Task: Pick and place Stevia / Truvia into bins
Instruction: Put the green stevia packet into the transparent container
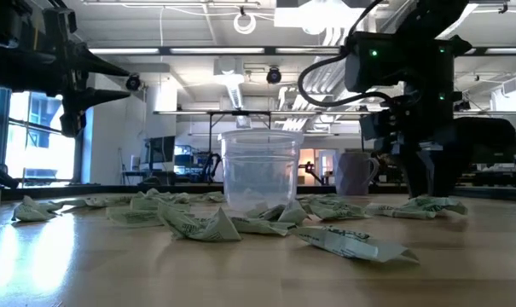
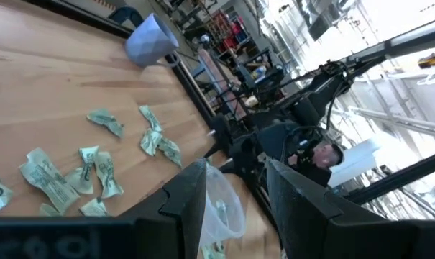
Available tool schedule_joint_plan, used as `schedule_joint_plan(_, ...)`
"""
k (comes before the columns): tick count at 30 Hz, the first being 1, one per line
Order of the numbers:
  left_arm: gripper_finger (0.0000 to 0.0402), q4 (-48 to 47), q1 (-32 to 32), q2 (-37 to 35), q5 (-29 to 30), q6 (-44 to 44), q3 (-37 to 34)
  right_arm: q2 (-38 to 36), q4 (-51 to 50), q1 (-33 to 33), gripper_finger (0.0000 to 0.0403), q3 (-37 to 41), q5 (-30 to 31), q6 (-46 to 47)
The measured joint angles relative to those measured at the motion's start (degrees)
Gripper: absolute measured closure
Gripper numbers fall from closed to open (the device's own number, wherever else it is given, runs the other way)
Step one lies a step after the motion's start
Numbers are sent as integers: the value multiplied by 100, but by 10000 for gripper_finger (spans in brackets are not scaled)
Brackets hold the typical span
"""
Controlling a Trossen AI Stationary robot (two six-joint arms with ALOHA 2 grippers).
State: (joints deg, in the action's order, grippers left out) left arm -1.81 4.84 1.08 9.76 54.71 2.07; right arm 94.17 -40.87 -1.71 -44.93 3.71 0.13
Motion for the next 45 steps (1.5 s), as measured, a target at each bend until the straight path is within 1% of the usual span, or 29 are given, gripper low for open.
schedule_joint_plan(4, 220, -6, 0, 0, 0, 1, 0, -37, -6, -5, 308, 14, -66, 380)
schedule_joint_plan(7, 220, -6, 0, 0, 2, -6, 0, -34, -12, 64, 373, -1, -367, 1064)
schedule_joint_plan(9, 220, -6, 0, 0, 2, -7, 0, -54, -54, 82, 393, -161, -487, 1627)
schedule_joint_plan(12, 220, -6, 0, 0, 1, -11, 0, -193, -42, 53, 386, -623, -407, 2286)
schedule_joint_plan(14, 220, -6, 0, 2, 2, -24, 0, -465, 112, 1, 391, -1214, -200, 2543)
schedule_joint_plan(16, 220, -6, 2, 2, 6, -45, 0, -643, 132, -43, 398, -1773, 18, 2574)
schedule_joint_plan(18, 220, -6, 2, 2, 20, -45, 0, -666, 155, -61, 396, -2252, 220, 2510)
schedule_joint_plan(19, 220, -4, 2, 2, 20, -45, 0, -647, 230, -13, 393, -2458, 199, 2478)
schedule_joint_plan(20, 220, -5, 2, 2, 21, -45, 0, -568, 373, 37, 392, -2643, 135, 2428)
schedule_joint_plan(22, 220, -5, 2, 2, 22, -45, 0, -355, 493, 150, 392, -2928, -184, 2400)
schedule_joint_plan(25, 220, -4, 2, 2, 25, -100, 0, 217, 489, 225, 398, -3249, -507, 2287)
schedule_joint_plan(28, 220, -4, 2, 20, 35, -202, 0, 760, 400, 198, 400, -3703, -587, 2182)
schedule_joint_plan(30, 220, -4, 2, 20, 37, -198, 0, 980, 352, 162, 399, -4044, -598, 2072)
schedule_joint_plan(34, 220, -4, 2, 20, 18, -198, 0, 1301, 104, 128, 400, -4394, -583, 1882)
schedule_joint_plan(40, 220, -8, 2, 22, -63, -197, 0, 1485, -128, 130, 401, -4423, -790, 1634)
schedule_joint_plan(45, 220, -20, 2, 22, -181, -196, 0, 1532, -106, 121, 401, -4425, -596, 1630)
